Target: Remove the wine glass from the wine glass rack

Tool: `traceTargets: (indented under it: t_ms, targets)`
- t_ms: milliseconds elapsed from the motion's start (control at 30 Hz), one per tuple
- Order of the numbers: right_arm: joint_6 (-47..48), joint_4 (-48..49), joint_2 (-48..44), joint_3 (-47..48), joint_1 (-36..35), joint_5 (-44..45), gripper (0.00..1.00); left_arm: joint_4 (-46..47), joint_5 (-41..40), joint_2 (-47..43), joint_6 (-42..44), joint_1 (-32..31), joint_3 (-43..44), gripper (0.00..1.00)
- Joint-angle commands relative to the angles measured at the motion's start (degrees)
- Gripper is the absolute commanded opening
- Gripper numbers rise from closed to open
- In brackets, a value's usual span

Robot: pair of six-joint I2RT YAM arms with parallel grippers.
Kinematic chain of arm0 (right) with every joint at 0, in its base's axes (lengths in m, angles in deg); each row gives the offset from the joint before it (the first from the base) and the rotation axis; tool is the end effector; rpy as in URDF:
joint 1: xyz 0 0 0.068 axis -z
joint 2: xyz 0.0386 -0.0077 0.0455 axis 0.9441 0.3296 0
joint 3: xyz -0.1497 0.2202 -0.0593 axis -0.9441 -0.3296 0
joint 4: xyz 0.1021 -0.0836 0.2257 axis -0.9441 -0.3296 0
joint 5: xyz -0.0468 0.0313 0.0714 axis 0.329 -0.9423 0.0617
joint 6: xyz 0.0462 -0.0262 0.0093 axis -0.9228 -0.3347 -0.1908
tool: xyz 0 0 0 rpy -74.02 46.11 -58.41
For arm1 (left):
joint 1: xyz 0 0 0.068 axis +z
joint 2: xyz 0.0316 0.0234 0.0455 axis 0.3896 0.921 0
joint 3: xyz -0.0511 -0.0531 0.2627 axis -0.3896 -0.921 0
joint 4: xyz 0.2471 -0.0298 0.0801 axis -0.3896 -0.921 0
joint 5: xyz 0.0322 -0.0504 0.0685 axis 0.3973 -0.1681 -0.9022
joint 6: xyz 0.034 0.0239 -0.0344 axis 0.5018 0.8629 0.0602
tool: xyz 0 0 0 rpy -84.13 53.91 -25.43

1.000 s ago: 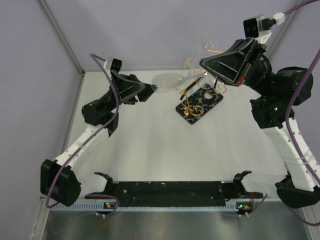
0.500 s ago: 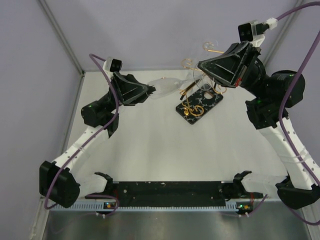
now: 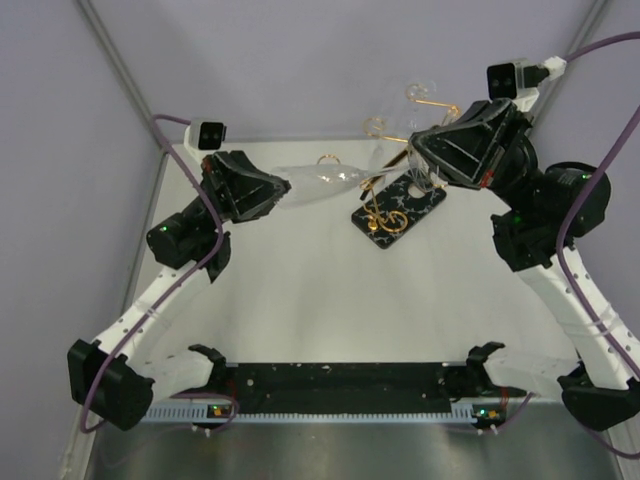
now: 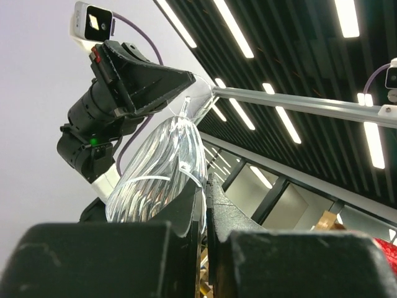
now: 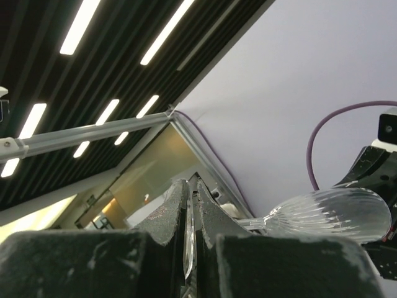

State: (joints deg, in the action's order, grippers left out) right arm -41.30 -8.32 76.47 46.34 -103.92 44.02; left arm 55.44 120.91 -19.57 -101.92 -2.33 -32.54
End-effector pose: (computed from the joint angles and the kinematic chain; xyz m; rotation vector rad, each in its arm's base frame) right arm 0.1327 0.1112 0.5731 -0.2829 1.0165 2.2135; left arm 0.1679 -0.1040 0.4709 0.3033 0.9569 -2.3837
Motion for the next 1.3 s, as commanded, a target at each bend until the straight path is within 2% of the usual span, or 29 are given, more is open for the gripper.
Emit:
traceTargets:
  t_ms: [0,100,333,533,733,933,1033,1267]
  targets:
    - [-0.2,2.9,-1.9,-3.0,-0.5,3.0,0.0,19.5,1.1,-0.9,1.5,-0.2,1.8,0.0]
    - [-0.7,3.9,-3.1,-5.9,-0.5,4.8,0.08,19.5,0.9,-1.3,1.7,-0.2,1.9,0.0]
    - [-2.0,6.3,-4.9,-10.7,-0.4,6.8,0.45,19.5,-0.5,-2.1,2.8,-0.2,1.6,0.0]
    - [-2.3,7.1,-6.5,-15.0,-0.5,7.6,0.6,19.5,-1.8,-2.2,3.6,-0.3,1.6,0.0]
    - [-3.5,9.7,-9.3,-22.5,0.7,9.8,0.63,19.0,-1.3,-1.8,4.2,-0.2,2.2,0.0]
    - [-4.9,8.6,-15.9,-31.7,5.5,12.5,0.64,11.7,1.6,-2.3,9.5,-0.1,3.2,0.0]
    - [-3.2,3.1,-20.6,-34.7,8.6,12.4,0.63,4.9,3.5,-3.3,14.6,0.1,3.9,0.0]
    - [8.6,-14.2,-30.3,-36.4,10.1,14.3,0.64,-20.7,5.2,-8.3,32.9,0.3,7.0,0.0]
